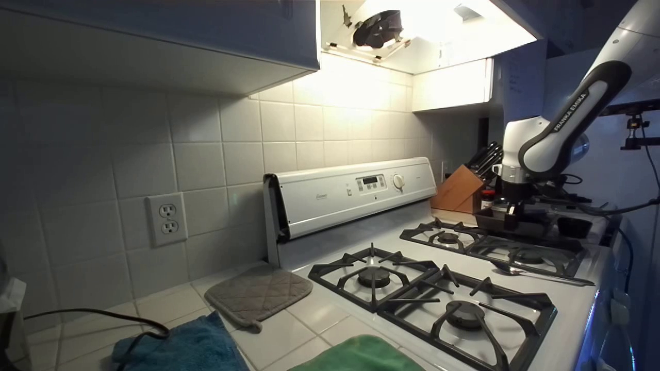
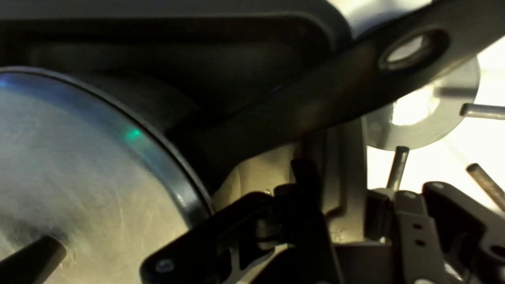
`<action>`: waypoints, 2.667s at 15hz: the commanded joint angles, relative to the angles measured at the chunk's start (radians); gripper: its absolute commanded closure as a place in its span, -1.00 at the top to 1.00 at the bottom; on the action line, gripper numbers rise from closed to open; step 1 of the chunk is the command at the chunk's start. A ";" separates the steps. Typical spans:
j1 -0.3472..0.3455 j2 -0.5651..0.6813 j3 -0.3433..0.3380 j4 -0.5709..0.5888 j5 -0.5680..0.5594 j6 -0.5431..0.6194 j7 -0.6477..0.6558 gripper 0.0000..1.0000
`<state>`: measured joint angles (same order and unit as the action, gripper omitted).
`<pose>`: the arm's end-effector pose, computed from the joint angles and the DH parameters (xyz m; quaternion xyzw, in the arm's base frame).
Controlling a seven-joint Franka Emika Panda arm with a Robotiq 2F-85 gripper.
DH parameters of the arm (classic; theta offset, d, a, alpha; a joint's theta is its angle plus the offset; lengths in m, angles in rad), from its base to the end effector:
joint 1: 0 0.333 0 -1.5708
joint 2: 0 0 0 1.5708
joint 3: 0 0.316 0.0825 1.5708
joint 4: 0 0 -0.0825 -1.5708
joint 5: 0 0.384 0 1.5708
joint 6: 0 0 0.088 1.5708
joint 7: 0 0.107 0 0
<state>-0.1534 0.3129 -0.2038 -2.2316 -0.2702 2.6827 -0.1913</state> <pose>0.5288 -0.1884 0.2456 0.9919 0.0410 0.0390 0.1134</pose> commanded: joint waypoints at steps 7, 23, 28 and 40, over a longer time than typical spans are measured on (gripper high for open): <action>-0.037 0.023 0.002 0.055 0.003 -0.017 -0.026 -0.98; -0.085 0.064 0.004 0.105 0.011 -0.004 -0.084 -0.98; -0.104 0.079 0.002 0.121 0.012 0.001 -0.095 -0.98; -0.142 0.124 0.011 0.174 0.023 0.008 -0.140 -0.98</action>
<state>-0.2756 0.4157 -0.2042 -2.0901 -0.2686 2.6835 -0.2910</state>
